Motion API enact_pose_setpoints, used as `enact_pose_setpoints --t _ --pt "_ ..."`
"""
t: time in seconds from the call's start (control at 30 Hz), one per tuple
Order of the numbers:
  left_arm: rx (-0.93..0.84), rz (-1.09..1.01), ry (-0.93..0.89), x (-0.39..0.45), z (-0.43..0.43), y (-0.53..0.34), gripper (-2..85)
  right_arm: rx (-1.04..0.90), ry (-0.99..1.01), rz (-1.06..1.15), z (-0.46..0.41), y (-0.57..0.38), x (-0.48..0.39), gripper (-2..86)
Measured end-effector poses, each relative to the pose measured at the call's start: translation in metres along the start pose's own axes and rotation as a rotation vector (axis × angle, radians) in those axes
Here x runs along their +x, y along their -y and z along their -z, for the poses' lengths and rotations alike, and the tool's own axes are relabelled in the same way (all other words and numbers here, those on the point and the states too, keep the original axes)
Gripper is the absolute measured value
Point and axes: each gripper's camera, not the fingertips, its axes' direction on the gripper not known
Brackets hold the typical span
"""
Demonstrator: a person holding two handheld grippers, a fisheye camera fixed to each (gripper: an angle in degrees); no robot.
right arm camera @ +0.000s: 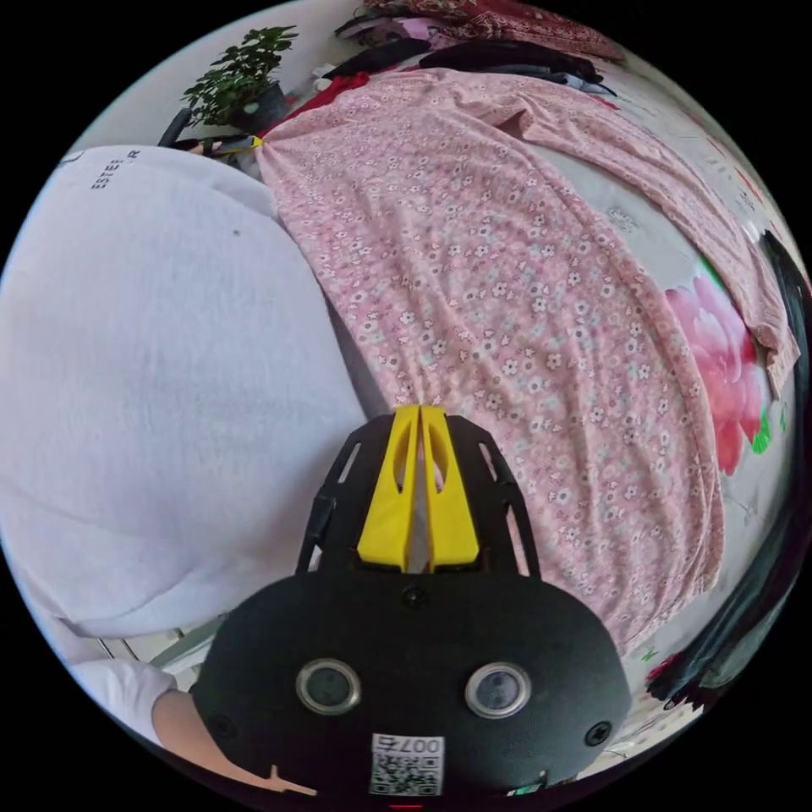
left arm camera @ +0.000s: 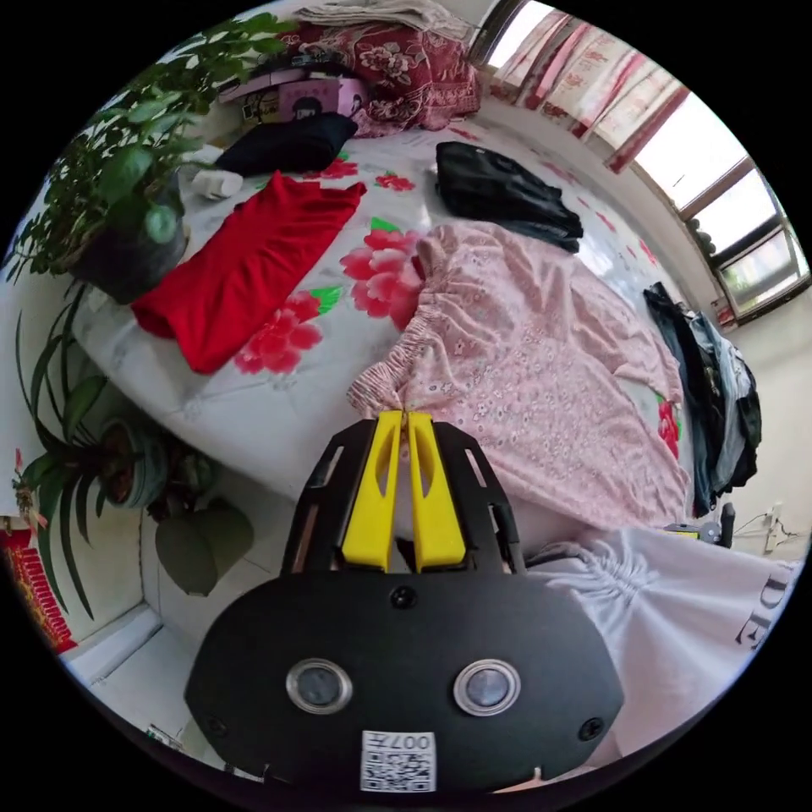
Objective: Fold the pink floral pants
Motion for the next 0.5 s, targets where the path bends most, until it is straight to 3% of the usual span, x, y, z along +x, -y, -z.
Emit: enact_pose_setpoints --t 0.1,0.27,0.37,0.5 --pt "-0.09 0.089 -0.004 -0.021 -0.025 -0.027 1.8 -0.059 0.091 -0.044 -0.024 -0.002 0.001 0.8" --pt "-0.052 0.124 -0.003 -0.03 -0.007 -0.043 5.7 -0.021 0.097 -0.084 0.003 -0.008 0.012 2.8" --pt "0.02 0.097 0.078 -0.031 0.027 -0.034 5.9 0.15 0.03 -0.188 0.051 -0.02 0.04 3.5" --pt "0.148 0.059 0.043 -0.021 0.046 0.018 6.8 0.379 -0.091 -0.392 0.101 -0.022 0.101 4.3"
